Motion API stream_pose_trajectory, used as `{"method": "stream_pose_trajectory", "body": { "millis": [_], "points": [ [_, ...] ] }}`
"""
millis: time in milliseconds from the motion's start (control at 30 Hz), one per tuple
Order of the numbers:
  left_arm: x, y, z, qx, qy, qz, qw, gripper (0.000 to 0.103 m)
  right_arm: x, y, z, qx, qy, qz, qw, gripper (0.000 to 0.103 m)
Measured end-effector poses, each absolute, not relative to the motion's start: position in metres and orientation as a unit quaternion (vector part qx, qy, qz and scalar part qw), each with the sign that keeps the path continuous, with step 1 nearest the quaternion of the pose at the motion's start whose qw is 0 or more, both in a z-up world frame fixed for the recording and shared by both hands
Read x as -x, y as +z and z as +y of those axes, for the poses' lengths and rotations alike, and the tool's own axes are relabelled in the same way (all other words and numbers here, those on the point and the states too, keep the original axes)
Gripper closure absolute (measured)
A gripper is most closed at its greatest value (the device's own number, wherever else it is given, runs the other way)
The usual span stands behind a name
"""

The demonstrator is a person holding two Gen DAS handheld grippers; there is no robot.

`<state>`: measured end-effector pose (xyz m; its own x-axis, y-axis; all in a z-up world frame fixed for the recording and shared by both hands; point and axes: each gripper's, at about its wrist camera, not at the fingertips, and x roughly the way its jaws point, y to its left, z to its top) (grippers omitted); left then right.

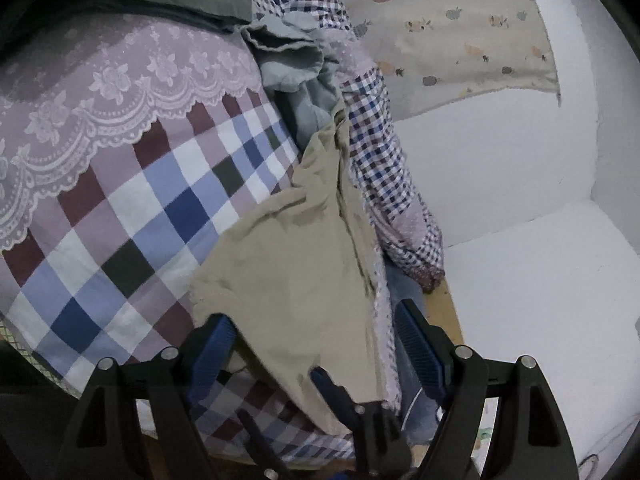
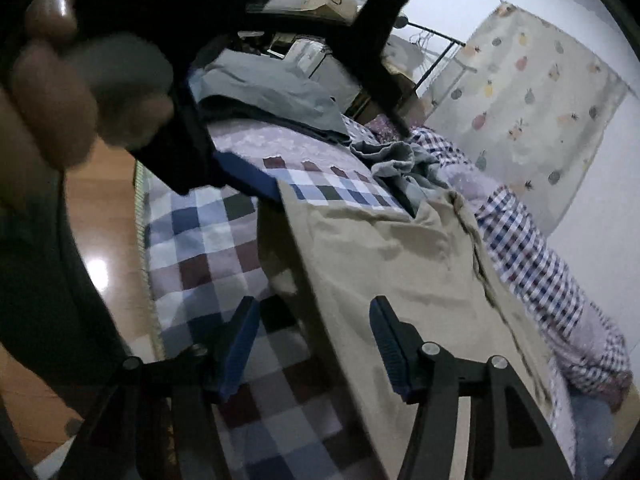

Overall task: Fold clothes
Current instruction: 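Grasp the khaki shirt edge with the right gripper near the denim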

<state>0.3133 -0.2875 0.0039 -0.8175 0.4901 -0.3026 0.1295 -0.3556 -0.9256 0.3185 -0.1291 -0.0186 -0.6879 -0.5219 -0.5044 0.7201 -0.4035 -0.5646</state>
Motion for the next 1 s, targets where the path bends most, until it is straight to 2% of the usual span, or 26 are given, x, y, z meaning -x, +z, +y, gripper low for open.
{"method": "stream_pose_trajectory", "body": {
  "millis": [333, 400, 433, 467, 733, 1000],
  "points": [
    [-0.307, 0.016, -0.287, 0.261, 0.776, -0.556, 0.142, 0.02, -0.326, -0.049, -0.164, -0.03, -0.809, 0.483, 0.334, 0.044],
    [-0.309, 0.017, -0.288, 0.26, 0.776, -0.557, 0.14, 0.02, -0.322, -0.043, -0.165, -0.032, -0.812, 0.477, 0.335, 0.066],
    [-0.309, 0.018, -0.289, 0.259, 0.776, -0.558, 0.139, 0.02, -0.319, -0.039, -0.165, -0.035, -0.814, 0.472, 0.337, 0.092],
    [-0.31, 0.018, -0.29, 0.259, 0.776, -0.558, 0.138, 0.02, -0.317, -0.035, -0.165, -0.037, -0.816, 0.467, 0.339, 0.098],
    [-0.33, 0.017, -0.295, 0.252, 0.765, -0.579, 0.128, 0.02, -0.3, -0.006, -0.164, -0.063, -0.831, 0.423, 0.355, 0.1],
    [-0.333, -0.007, -0.291, 0.272, 0.744, -0.604, 0.09, 0.02, -0.306, 0.015, -0.154, -0.091, -0.844, 0.376, 0.372, 0.1]
  ]
}}
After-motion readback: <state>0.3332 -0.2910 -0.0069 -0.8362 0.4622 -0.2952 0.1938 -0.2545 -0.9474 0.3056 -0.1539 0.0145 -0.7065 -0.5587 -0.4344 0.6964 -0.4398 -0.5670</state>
